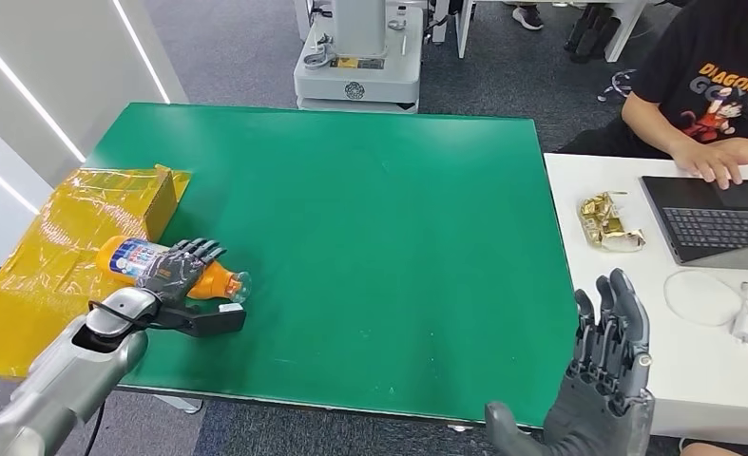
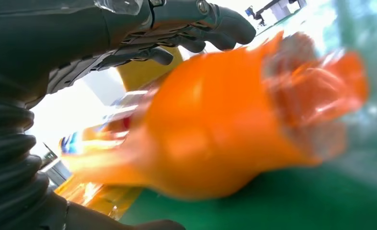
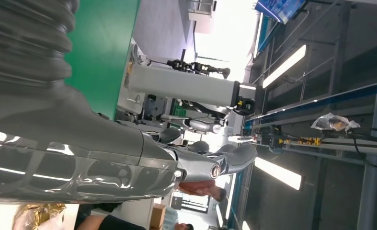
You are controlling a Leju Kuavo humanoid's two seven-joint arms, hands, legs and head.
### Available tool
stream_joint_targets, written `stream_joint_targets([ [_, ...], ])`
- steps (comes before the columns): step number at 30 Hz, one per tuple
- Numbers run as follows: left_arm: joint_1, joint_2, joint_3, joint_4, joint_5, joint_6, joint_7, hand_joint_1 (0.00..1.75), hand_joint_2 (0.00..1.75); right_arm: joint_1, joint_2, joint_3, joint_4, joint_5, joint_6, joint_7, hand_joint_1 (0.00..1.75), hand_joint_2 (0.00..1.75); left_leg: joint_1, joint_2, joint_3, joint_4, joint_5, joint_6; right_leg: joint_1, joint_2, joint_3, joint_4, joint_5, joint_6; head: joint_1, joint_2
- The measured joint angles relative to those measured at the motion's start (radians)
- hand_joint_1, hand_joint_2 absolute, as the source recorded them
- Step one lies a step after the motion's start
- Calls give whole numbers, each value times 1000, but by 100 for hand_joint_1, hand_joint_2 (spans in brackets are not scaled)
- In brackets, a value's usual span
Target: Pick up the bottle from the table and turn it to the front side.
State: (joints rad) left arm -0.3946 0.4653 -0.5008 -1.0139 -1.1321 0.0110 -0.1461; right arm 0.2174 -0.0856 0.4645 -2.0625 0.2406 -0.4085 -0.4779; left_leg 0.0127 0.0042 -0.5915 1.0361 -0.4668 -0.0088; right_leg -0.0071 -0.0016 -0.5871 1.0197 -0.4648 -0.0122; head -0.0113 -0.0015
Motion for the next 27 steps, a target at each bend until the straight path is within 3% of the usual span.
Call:
stream_joint_targets([
  [9,59,41,50,-110,43,25,-9,0,175,0,-2,-1,0,-7,-32,-9,0,175,0,-1,-1,0,0,0,0,-1,-1,0,0,0,0,0],
  [13,62,47,53,-153,86,42,-54,0,175,1,-3,-1,-2,-6,-56,-7,0,175,0,-1,-1,0,0,0,0,-1,-1,0,0,0,0,0],
  [21,60,41,53,-293,261,116,-107,0,175,12,-14,4,-14,8,-107,10,0,175,0,-1,-1,0,0,0,0,-1,-1,-1,0,0,0,0],
  [27,61,33,53,-356,283,129,-113,0,175,17,-21,9,-17,8,-115,10,0,175,0,-1,-1,0,0,0,0,-1,-1,-1,0,0,0,0],
])
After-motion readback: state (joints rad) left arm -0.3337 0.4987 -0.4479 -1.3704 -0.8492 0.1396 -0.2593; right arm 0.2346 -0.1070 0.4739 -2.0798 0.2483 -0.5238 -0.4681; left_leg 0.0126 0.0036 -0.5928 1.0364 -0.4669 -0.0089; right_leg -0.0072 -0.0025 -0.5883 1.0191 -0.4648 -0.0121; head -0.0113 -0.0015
